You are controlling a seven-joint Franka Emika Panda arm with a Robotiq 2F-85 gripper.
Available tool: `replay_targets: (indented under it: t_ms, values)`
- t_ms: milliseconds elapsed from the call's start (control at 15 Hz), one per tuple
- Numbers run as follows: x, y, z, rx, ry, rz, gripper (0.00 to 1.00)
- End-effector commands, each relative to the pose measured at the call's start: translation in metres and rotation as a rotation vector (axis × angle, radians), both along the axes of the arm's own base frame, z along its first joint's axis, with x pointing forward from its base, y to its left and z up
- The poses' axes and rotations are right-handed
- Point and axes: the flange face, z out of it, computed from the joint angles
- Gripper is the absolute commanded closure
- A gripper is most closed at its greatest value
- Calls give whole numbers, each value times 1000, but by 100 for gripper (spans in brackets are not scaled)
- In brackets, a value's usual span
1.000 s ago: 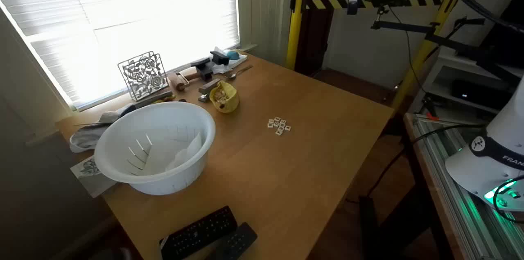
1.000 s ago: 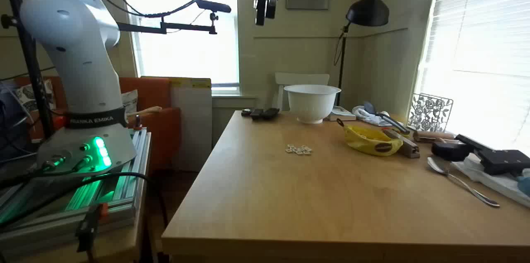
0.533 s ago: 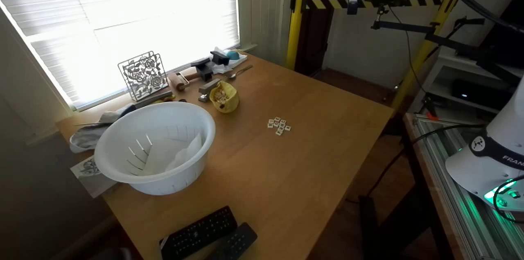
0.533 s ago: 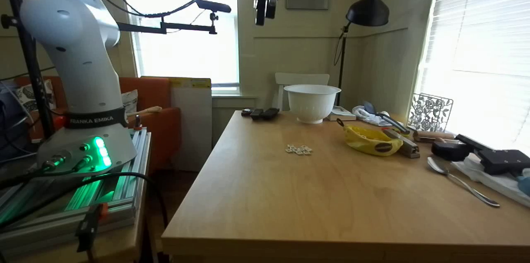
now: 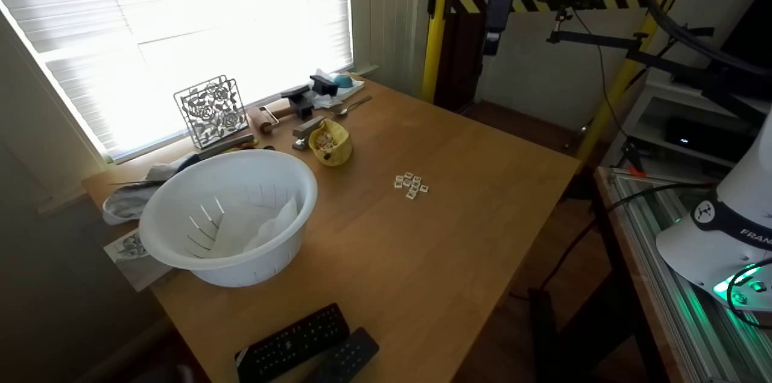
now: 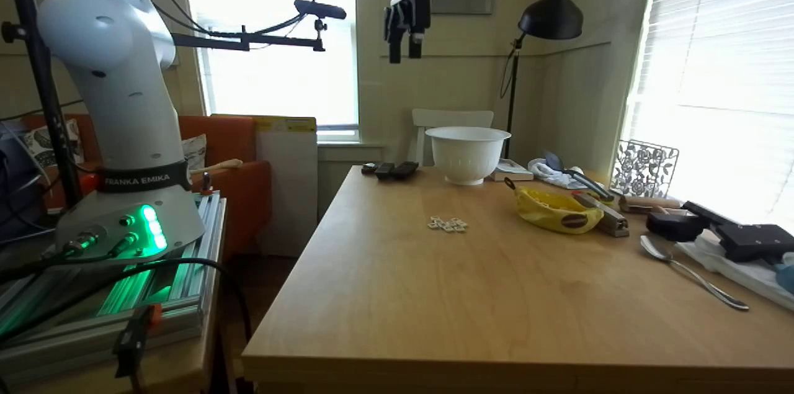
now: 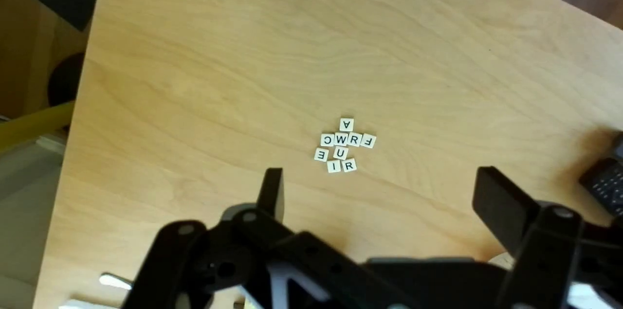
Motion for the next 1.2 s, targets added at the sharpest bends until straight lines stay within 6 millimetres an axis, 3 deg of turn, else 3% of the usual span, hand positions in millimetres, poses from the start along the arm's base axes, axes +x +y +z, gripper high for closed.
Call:
replay_targets:
  t_ms: [0,467,867,933,1000,1133]
  values:
    - [2,5,-30,28,-63,40,0]
    - [9,-12,-103,43,-111,90,0]
    - [8,-12,-171,108,-89,65,0]
    - [9,-10,-176,125,-74,74,0]
    - [6,-10,-165,98,-72,64,0]
    - [6,-10,-172,101,-59,66,0]
